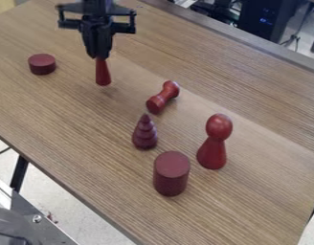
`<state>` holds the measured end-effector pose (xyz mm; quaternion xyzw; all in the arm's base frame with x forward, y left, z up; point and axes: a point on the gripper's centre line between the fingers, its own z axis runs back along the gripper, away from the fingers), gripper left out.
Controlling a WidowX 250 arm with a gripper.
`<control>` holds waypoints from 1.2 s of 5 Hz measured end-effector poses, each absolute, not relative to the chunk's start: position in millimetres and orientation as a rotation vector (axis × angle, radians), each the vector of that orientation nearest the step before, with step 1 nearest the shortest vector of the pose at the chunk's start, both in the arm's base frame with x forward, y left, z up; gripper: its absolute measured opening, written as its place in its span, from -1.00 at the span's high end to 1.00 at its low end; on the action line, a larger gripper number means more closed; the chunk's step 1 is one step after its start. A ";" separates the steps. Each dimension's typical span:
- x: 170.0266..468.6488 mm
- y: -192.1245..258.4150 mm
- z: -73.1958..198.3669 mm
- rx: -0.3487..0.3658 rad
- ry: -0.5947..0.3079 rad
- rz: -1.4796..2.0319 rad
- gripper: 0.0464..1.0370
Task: Put the cone left side on the table
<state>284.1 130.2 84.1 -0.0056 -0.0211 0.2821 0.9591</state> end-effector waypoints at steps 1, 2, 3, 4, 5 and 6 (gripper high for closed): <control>280.8 137.6 81.9 -0.040 -0.057 0.607 0.88; 278.1 144.9 81.2 -0.058 -0.070 0.636 0.88; 276.5 147.3 79.2 -0.056 -0.064 0.638 0.88; 277.2 148.7 78.0 -0.052 -0.058 0.639 0.88; 276.9 150.2 74.4 -0.004 -0.031 0.645 0.88; 282.6 147.6 70.4 0.041 0.012 0.610 0.88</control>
